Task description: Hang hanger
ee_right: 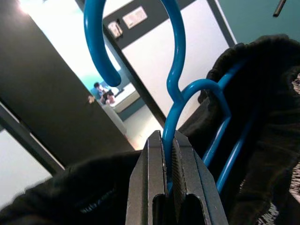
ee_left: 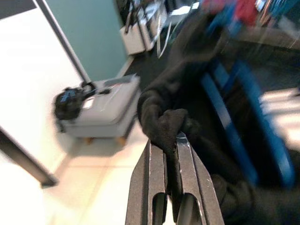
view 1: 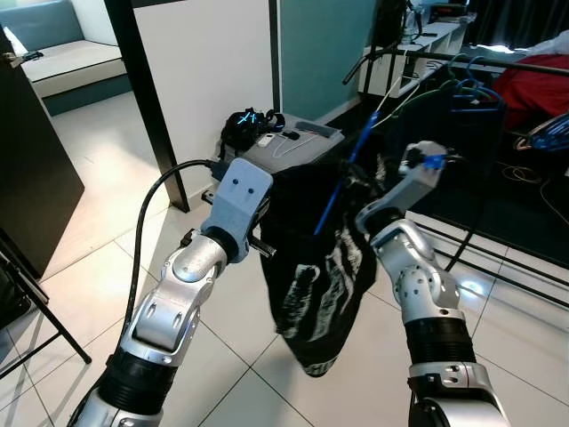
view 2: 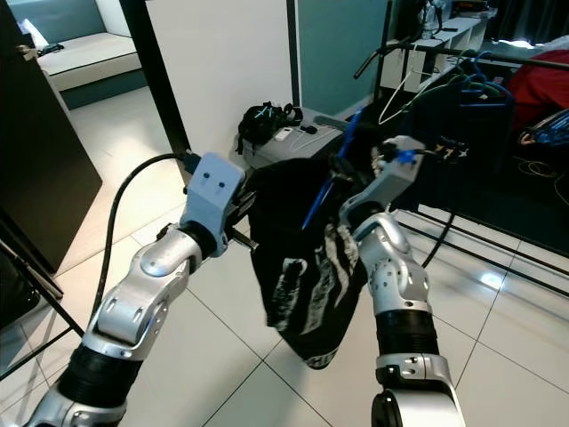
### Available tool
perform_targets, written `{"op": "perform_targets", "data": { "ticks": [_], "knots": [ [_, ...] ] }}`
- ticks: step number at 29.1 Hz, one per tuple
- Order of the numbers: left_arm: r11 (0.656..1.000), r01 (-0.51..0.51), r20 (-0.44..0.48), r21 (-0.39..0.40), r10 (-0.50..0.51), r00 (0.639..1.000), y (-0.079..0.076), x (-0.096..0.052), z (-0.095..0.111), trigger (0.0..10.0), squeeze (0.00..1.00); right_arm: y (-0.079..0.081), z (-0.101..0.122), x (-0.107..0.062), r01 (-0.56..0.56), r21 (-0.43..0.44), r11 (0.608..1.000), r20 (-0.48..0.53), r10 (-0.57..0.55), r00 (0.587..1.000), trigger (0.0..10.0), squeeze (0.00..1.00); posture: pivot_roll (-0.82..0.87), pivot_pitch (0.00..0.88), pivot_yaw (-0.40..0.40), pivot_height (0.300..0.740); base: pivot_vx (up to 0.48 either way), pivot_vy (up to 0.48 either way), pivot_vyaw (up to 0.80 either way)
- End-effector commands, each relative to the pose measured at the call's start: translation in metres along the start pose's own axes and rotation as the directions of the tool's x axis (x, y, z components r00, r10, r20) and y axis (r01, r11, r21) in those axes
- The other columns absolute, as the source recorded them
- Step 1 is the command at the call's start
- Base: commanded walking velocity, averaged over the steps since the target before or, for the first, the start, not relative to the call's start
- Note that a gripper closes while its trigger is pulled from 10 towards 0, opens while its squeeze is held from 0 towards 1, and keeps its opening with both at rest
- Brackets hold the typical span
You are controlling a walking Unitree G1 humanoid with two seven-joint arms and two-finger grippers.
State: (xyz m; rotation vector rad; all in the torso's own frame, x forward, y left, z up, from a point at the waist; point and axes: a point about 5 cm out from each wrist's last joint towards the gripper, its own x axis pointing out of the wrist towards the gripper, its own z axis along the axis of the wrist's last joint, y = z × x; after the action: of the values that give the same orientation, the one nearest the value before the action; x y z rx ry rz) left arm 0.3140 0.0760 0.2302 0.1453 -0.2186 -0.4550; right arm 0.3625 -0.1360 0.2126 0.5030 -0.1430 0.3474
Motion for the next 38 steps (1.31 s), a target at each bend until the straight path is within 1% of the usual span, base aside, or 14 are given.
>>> {"op": "perform_targets", "data": {
  "ticks": [1, 2, 3, 5, 6, 8, 9, 11, 15, 18, 20, 21, 25, 38],
  "knots": [
    [0.998, -0.004, 0.043, -0.064, 0.007, 0.999, 0.0, 0.002, 0.013, 10.0, 0.0, 0.013, -0.001, 0.002, -0.063, -0.033, 0.997, -0.01, 0.062, 0.998, 10.0, 0.0, -0.03, 0.0, 0.033, 0.74, 0.0, 0.0, 0.0],
    [0.998, -0.004, 0.043, -0.064, 0.007, 0.999, 0.0, 0.002, 0.013, 10.0, 0.0, 0.013, -0.001, 0.002, -0.063, -0.033, 0.997, -0.01, 0.062, 0.998, 10.0, 0.0, -0.03, 0.0, 0.033, 0.74, 0.0, 0.0, 0.0],
    [0.987, 0.016, 0.07, -0.162, -0.005, 0.998, -0.007, 0.006, 0.021, 10.0, 0.0, 0.017, -0.003, 0.003, -0.083, -0.045, 0.996, -0.02, 0.083, 0.996, 10.0, 0.0, -0.02, 0.0, 0.03, 0.74, 0.0, 0.0, 0.0],
    [0.987, 0.016, 0.07, -0.162, -0.005, 0.998, -0.007, 0.006, 0.021, 10.0, 0.0, 0.017, -0.003, 0.003, -0.083, -0.045, 0.996, -0.02, 0.083, 0.996, 10.0, 0.0, -0.02, 0.0, 0.03, 0.74, 0.0, 0.0, 0.0],
    [0.961, 0.032, 0.101, -0.273, -0.005, 0.995, -0.013, 0.01, 0.03, 10.0, 0.0, 0.022, -0.006, 0.003, -0.107, -0.057, 0.993, -0.031, 0.106, 0.994, 10.0, 0.0, -0.02, 0.0, 0.031, 0.74, 0.0, 0.0, 0.0],
    [0.961, 0.032, 0.101, -0.273, -0.005, 0.995, -0.013, 0.01, 0.03, 10.0, 0.0, 0.022, -0.006, 0.003, -0.107, -0.057, 0.993, -0.031, 0.106, 0.994, 10.0, 0.0, -0.02, 0.0, 0.031, 0.74, 0.0, 0.0, 0.0],
    [0.935, 0.04, 0.119, -0.353, 0.002, 0.993, -0.016, 0.013, 0.035, 10.0, 0.0, 0.027, -0.008, 0.003, -0.132, -0.058, 0.99, -0.034, 0.13, 0.991, 10.0, 0.0, -0.02, 0.0, 0.031, 0.74, 0.0, 0.0, 0.0],
    [0.923, 0.031, 0.117, -0.384, 0.015, 0.993, -0.015, 0.015, 0.037, 10.0, 0.0, 0.03, -0.009, 0.003, -0.149, -0.056, 0.987, -0.035, 0.148, 0.988, 10.0, 0.0, -0.03, 0.0, 0.036, 0.74, 0.0, 0.0, 0.0],
    [0.927, -0.038, 0.077, -0.374, 0.072, 0.994, -0.003, 0.014, 0.029, 10.0, 0.0, 0.035, -0.009, 0.001, -0.181, -0.053, 0.982, -0.037, 0.179, 0.983, 10.0, 0.0, -0.03, 0.0, 0.04, 0.74, 0.0, 0.0, 0.0],
    [0.924, -0.142, 0.045, -0.355, 0.168, 0.985, 0.02, 0.009, 0.022, 10.0, 0.0, 0.037, -0.009, -0.003, -0.22, -0.051, 0.974, -0.048, 0.217, 0.975, 10.0, 0.0, -0.03, 0.0, 0.039, 0.74, 0.0, 0.0, 0.0],
    [0.924, -0.142, 0.045, -0.355, 0.168, 0.985, 0.02, 0.009, 0.022, 10.0, 0.0, 0.037, -0.009, -0.003, -0.22, -0.051, 0.974, -0.048, 0.217, 0.975, 10.0, 0.0, -0.03, 0.0, 0.039, 0.74, 0.0, 0.0, 0.0],
    [0.913, -0.191, 0.037, -0.361, 0.219, 0.975, 0.032, 0.007, 0.022, 10.0, 0.0, 0.04, -0.011, -0.006, -0.254, -0.052, 0.966, -0.062, 0.25, 0.966, 10.0, 0.0, -0.03, 0.0, 0.038, 0.74, 0.0, 0.0, 0.0],
    [0.894, -0.244, 0.035, -0.375, 0.276, 0.96, 0.046, 0.005, 0.025, 10.0, 0.0, 0.05, -0.017, -0.012, -0.34, -0.04, 0.94, -0.094, 0.335, 0.937, 10.0, 0.0, -0.03, 0.0, 0.037, 0.74, 0.0, 0.0, 0.0],
    [0.866, -0.235, 0.027, -0.441, 0.275, 0.961, 0.037, 0.009, 0.029, 10.0, 0.0, 0.069, -0.037, -0.027, -0.486, -0.035, 0.873, -0.199, 0.471, 0.86, 10.0, 0.0, -0.03, 0.0, 0.038, 0.74, 0.0, 0.0, 0.0]
  ]
}}
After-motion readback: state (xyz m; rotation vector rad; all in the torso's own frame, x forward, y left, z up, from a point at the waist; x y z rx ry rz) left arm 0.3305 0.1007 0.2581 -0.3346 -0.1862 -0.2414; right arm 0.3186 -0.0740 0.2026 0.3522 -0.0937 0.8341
